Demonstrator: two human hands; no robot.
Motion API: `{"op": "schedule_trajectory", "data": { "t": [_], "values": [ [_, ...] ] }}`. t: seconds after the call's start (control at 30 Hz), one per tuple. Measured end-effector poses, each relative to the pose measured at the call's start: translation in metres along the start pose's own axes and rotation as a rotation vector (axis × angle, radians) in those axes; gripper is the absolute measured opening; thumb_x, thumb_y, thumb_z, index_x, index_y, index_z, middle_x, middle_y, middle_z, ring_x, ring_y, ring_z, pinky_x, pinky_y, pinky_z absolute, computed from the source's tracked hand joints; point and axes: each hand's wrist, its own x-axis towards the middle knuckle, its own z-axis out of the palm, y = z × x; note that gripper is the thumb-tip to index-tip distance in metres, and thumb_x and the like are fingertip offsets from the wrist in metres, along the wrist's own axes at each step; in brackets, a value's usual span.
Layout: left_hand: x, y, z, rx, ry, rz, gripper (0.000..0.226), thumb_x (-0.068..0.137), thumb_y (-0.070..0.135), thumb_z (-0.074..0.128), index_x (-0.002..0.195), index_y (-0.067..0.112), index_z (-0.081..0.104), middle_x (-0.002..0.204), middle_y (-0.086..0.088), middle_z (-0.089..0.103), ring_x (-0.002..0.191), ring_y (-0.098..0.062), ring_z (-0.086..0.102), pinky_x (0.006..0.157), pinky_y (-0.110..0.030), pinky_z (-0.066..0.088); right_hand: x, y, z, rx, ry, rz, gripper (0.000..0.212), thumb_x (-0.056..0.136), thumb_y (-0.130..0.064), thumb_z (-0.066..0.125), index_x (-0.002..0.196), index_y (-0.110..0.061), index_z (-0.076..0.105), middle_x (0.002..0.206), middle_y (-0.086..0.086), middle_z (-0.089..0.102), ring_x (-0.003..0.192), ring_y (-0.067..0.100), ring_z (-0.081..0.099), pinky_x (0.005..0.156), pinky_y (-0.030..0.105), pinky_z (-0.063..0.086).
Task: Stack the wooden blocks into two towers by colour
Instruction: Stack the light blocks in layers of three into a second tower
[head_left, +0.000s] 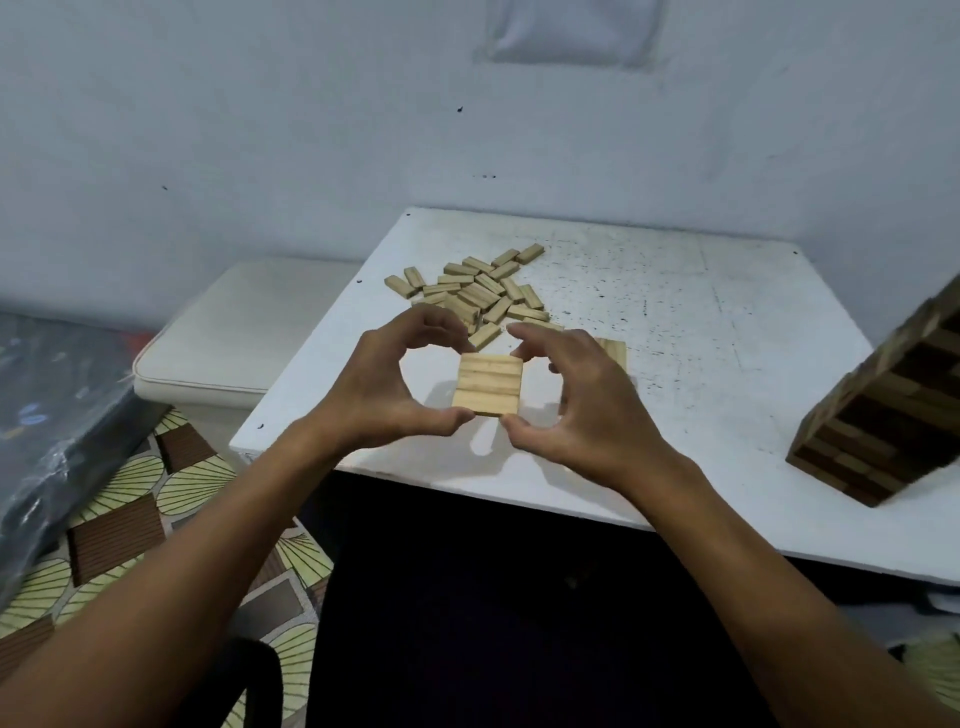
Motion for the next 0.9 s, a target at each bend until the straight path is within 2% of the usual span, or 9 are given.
{"op": "schedule_trajectory", "data": {
  "t": [0.17, 0.27, 0.43, 0.53, 0.67, 0.77, 0.9],
  "values": [
    [0.039, 0.01, 0.024, -0.055, -0.03, 0.042, 0.059, 0.056, 0.025, 0.084, 0.106, 0.011, 0.057, 0.103, 0.005, 0.067, 0.104, -0.012, 0.064, 0.095, -0.025, 0.048, 0.004, 0.022, -0.036, 0.022, 0.048, 0.064, 0.076, 0.064, -0.03, 0.075, 0.135, -0.025, 0.05, 0.11, -0.014, 0.059, 0.109, 0.012, 0.05, 0.09, 0.031, 0.046],
    [0.06, 0.014, 0.041, -0.082, -0.07, 0.036, 0.061, 0.055, 0.024, 0.086, 0.106, 0.016, 0.054, 0.099, 0.011, 0.067, 0.103, -0.006, 0.063, 0.092, -0.019, 0.047, 0.003, 0.042, -0.05, 0.065, 0.056, 0.124, 0.075, 0.063, -0.029, 0.077, 0.133, -0.03, 0.049, 0.11, -0.015, 0.061, 0.112, 0.014, 0.052, 0.094, 0.033, 0.045],
    [0.082, 0.018, 0.062, -0.095, -0.133, -0.024, 0.064, 0.052, 0.037, 0.082, 0.105, 0.026, 0.049, 0.094, 0.012, 0.07, 0.102, -0.001, 0.062, 0.085, -0.019, 0.046, 0.003, 0.063, -0.063, 0.152, 0.061, 0.213, 0.07, 0.062, -0.032, 0.076, 0.126, -0.036, 0.048, 0.107, -0.014, 0.064, 0.112, 0.008, 0.056, 0.093, 0.029, 0.046],
    [0.088, 0.016, 0.068, -0.074, -0.159, -0.057, 0.064, 0.054, 0.031, 0.084, 0.107, 0.023, 0.049, 0.094, 0.012, 0.07, 0.102, 0.002, 0.061, 0.092, -0.032, 0.048, 0.004, 0.07, -0.064, 0.202, 0.04, 0.26, 0.07, 0.058, -0.043, 0.072, 0.125, -0.034, 0.05, 0.105, -0.014, 0.066, 0.11, 0.005, 0.057, 0.092, 0.027, 0.046],
    [0.091, 0.009, 0.069, -0.069, -0.2, -0.098, 0.065, 0.051, 0.043, 0.079, 0.106, 0.026, 0.048, 0.095, 0.011, 0.071, 0.102, 0.001, 0.061, 0.096, -0.043, 0.048, 0.007, 0.078, -0.061, 0.238, 0.006, 0.287, 0.07, 0.057, -0.041, 0.074, 0.123, -0.037, 0.051, 0.104, -0.013, 0.066, 0.109, 0.006, 0.058, 0.092, 0.029, 0.045],
    [0.091, 0.006, 0.069, -0.082, -0.218, -0.129, 0.062, 0.051, 0.045, 0.077, 0.103, 0.03, 0.047, 0.096, 0.01, 0.071, 0.103, 0.0, 0.061, 0.098, -0.039, 0.047, 0.009, 0.081, -0.06, 0.236, -0.011, 0.288, 0.069, 0.06, -0.031, 0.076, 0.123, -0.035, 0.051, 0.102, -0.012, 0.066, 0.109, 0.006, 0.058, 0.092, 0.029, 0.045],
    [0.092, 0.006, 0.07, -0.107, -0.239, -0.144, 0.062, 0.051, 0.045, 0.077, 0.103, 0.03, 0.048, 0.097, 0.008, 0.071, 0.103, 0.0, 0.061, 0.091, -0.027, 0.046, 0.01, 0.083, -0.06, 0.238, -0.016, 0.292, 0.069, 0.06, -0.029, 0.077, 0.124, -0.035, 0.051, 0.101, -0.013, 0.066, 0.109, 0.005, 0.057, 0.092, 0.028, 0.044]
  ]
}}
